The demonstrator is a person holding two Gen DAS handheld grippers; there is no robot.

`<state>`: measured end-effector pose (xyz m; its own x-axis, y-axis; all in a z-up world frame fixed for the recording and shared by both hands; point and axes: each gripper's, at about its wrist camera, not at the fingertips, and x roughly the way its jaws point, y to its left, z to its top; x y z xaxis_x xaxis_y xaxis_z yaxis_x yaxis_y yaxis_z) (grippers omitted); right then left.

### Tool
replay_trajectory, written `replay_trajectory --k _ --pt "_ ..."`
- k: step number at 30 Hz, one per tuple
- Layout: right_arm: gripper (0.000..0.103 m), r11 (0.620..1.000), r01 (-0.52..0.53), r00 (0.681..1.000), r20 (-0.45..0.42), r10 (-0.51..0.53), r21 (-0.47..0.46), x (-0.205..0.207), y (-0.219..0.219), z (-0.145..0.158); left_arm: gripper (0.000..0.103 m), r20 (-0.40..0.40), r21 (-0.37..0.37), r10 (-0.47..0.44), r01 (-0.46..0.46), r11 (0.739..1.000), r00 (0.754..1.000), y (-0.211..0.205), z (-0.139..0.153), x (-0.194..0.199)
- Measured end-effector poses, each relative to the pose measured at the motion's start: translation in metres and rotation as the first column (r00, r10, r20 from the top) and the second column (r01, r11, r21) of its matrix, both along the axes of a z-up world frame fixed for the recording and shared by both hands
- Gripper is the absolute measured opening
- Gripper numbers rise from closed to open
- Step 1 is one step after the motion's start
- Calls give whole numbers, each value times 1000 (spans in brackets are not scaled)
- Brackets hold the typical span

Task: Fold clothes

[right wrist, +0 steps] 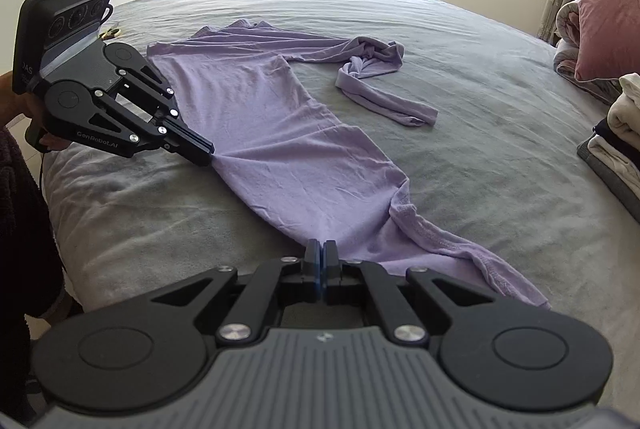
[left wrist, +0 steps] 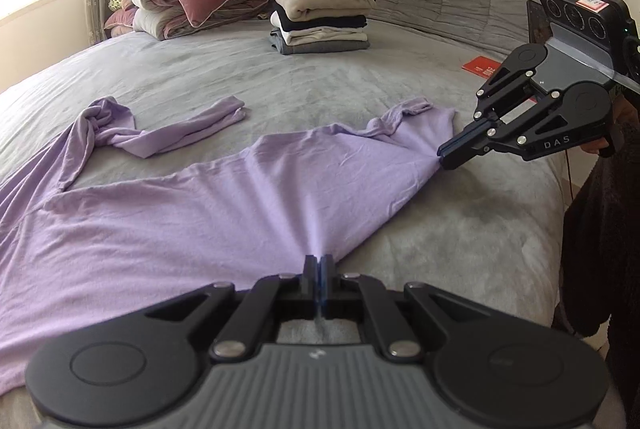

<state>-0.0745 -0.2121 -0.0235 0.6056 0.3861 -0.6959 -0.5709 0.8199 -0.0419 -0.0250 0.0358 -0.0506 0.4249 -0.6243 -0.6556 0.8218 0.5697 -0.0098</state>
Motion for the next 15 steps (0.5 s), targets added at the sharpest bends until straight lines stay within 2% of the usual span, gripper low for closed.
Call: replay_trajectory --k 4,8,9,10,12,15 --pt "0 1000 0 999 -54 -2 -31 3 6 -17 2 -9 12 10 -10 1000 1000 -1 -7 0" --pt "5 1000 3 999 -54 -4 -21 5 3 -18 6 -24 23 8 -8 1000 1000 -4 -4 2" --pt "14 1000 2 999 -51 -3 -16 4 2 -17 11 -29 26 4 -3 1000 1000 -5 -2 3" --pt "14 1000 1 999 -48 -2 -11 4 1 -15 22 -33 28 -2 3 1000 999 -7 -1 3" --pt "14 1000 3 999 -37 -3 1 3 -3 -12 36 -25 28 -15 16 999 1000 -12 3 3" --pt "14 999 48 999 0 -48 20 4 -16 -5 37 -18 6 -40 40 999 999 -21 11 3"
